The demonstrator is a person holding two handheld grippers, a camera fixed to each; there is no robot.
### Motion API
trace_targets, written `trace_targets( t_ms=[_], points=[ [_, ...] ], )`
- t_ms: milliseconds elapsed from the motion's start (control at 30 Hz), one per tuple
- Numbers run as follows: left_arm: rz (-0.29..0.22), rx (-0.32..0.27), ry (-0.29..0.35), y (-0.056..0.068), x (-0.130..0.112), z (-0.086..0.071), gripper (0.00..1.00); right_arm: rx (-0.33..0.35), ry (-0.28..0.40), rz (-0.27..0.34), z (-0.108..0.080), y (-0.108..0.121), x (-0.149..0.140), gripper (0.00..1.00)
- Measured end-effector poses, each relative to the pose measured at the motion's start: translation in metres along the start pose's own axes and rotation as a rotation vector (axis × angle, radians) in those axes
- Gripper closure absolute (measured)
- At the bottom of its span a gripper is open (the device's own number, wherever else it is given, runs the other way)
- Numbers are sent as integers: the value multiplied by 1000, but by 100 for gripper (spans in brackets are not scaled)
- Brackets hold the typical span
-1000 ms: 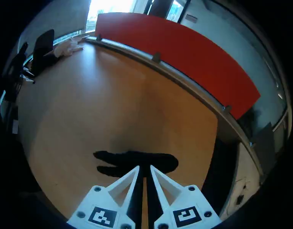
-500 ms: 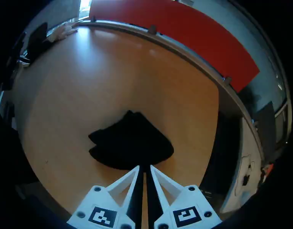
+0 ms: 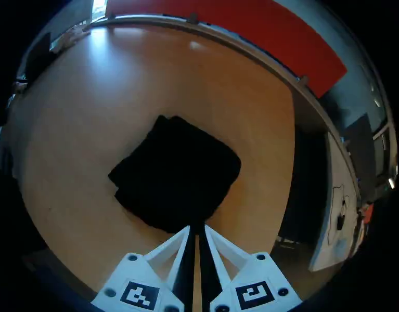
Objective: Fold towel
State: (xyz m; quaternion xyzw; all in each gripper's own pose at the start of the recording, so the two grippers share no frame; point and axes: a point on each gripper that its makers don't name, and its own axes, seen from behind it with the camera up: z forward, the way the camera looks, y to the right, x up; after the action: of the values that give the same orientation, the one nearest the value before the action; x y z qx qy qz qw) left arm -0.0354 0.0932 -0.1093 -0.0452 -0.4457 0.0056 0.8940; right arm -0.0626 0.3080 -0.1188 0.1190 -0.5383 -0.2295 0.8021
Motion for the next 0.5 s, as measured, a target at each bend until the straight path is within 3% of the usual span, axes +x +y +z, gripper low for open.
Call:
trace_targets(
  t_ms=[500],
  points=[
    [-1,14,-4,-5,-3,-3,6,-26,-85,90,26,-3,-36,94]
  ],
)
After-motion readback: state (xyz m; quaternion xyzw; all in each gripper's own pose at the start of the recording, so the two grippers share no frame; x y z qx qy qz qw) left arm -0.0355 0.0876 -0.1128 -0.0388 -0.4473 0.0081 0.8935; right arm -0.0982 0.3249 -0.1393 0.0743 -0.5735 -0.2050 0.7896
